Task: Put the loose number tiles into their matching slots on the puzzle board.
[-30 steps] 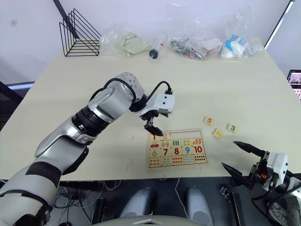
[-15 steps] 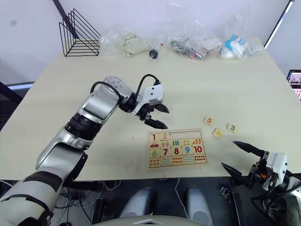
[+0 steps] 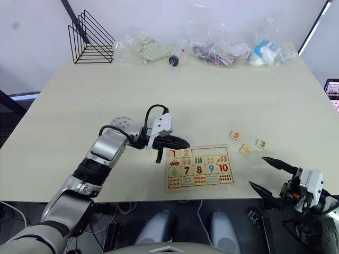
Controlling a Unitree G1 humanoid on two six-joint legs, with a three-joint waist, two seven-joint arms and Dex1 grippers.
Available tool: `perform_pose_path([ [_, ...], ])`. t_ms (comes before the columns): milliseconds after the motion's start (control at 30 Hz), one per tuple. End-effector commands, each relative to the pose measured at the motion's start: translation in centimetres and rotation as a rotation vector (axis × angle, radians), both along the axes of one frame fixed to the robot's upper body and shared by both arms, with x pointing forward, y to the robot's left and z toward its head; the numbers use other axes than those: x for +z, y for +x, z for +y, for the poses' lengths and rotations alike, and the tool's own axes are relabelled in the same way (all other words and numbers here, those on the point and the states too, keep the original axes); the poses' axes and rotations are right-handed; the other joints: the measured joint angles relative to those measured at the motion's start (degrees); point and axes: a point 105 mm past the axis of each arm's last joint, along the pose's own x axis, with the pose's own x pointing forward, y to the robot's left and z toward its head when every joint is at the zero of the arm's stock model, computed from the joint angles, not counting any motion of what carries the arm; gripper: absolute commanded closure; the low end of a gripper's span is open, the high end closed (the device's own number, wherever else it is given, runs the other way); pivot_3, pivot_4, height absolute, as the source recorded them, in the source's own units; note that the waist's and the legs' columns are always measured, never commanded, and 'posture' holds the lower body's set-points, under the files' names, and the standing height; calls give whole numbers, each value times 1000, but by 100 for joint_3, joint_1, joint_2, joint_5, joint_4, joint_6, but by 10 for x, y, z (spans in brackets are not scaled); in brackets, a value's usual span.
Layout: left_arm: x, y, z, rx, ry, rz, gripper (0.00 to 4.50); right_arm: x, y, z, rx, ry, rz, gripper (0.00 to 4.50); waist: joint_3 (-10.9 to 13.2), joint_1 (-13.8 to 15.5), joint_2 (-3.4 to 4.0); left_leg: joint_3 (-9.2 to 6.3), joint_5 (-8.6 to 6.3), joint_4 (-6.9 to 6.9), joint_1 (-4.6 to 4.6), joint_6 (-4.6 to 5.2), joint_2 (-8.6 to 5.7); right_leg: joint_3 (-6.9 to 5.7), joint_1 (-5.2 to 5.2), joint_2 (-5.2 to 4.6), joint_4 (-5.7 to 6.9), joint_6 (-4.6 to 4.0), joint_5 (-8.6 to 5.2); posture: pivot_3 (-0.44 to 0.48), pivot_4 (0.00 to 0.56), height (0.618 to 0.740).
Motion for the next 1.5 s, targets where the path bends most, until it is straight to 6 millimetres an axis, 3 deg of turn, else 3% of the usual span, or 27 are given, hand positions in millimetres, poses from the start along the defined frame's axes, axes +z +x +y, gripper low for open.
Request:
perform_pose_path([
  [33, -3, -1, -3, -15, 15, -33, 4371, 7, 0, -2, 8, -2, -20, 0, 0, -2, 0, 0, 0, 0, 0, 0, -1, 0, 0, 0, 0, 0, 0, 0, 150, 740],
  [500, -46, -6, 8, -18, 183, 1, 4371, 8, -1, -2, 13, -7, -14, 0, -11, -5, 12, 3, 0, 0, 7, 0, -1, 0, 6, 1, 1, 0, 0, 0, 150, 740],
  [733, -21, -3, 5, 28, 11, 24, 4371, 8, -1, -3, 13, -2, -11, 0, -15, -11, 19, 1, 0, 0, 10, 1, -1, -1, 9, 1, 1, 0, -1, 0, 150, 740],
  [933, 1, -3, 17, 126, -140, 62, 4371, 8, 1, -4, 12, -1, -10, 0, -13, -17, 20, -4, 0, 0, 6, 0, 3, -2, 6, 1, 0, 0, -1, 0, 150, 740],
  [1133, 11, -2, 53, 372, -227, 95, 4371, 7, 5, -6, 15, 6, -3, 0, -12, -26, 22, -4, -1, -2, 7, 0, 21, -1, 6, 0, -1, -1, -1, 0, 150, 740],
  [1500, 8, -34, 108, 558, -353, 71, 4371, 4, 11, -23, -9, -24, 23, 0, -10, 9, 25, 1, -1, -6, 7, -1, 31, 2, 2, -3, -3, -4, -1, 0, 150, 740],
])
